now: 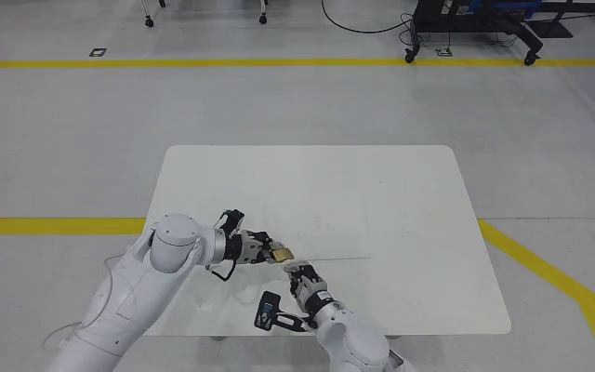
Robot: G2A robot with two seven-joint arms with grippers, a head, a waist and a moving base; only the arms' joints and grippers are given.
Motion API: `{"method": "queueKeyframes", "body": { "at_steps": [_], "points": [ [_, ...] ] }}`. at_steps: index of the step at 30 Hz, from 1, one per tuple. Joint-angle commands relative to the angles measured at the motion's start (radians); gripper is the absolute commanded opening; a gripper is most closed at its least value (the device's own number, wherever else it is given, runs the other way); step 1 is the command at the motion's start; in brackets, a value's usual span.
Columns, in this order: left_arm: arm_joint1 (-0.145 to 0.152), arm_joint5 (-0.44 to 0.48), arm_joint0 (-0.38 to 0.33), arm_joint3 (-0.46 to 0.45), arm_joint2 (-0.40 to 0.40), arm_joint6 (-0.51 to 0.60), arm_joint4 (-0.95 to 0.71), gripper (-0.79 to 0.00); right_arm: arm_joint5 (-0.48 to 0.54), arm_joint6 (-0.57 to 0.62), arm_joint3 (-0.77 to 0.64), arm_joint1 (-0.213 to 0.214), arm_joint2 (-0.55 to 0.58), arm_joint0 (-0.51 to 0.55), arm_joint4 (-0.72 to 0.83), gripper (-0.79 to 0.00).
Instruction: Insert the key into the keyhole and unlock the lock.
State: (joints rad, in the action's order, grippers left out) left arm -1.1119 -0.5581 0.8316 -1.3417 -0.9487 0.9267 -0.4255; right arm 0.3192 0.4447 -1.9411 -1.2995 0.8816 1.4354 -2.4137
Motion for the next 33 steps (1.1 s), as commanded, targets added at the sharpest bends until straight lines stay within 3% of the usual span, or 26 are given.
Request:
{"method": "queueKeyframes", "body": {
  "at_steps": [1,11,12,15,20,33],
  "points": [
    [0.0,0.0,0.0,0.0,0.0,0.0,0.0,-0.785,0.004,0.001,-0.002,-0.001,0.003,0.0,0.002,-0.585],
    [0.002,0.002,0.0,0.003,-0.008,-0.001,-0.002,-0.785,0.025,-0.029,-0.033,0.002,0.035,0.023,0.022,-0.619],
    [0.003,0.003,0.001,0.004,-0.009,-0.001,-0.002,-0.785,0.027,-0.034,-0.038,0.003,0.041,0.027,0.025,-0.634],
    [0.004,0.007,0.004,0.004,-0.016,-0.01,0.0,-0.785,0.035,-0.059,-0.055,0.007,0.063,0.042,0.037,-0.785],
    [0.007,0.003,0.011,-0.006,-0.022,-0.02,0.005,-0.785,0.072,-0.117,-0.065,0.015,0.087,0.056,0.048,-0.785],
    [0.01,0.002,0.017,-0.022,-0.022,-0.004,0.005,-0.785,0.073,-0.103,-0.04,0.009,0.076,0.037,0.048,-0.785]
  ]
}}
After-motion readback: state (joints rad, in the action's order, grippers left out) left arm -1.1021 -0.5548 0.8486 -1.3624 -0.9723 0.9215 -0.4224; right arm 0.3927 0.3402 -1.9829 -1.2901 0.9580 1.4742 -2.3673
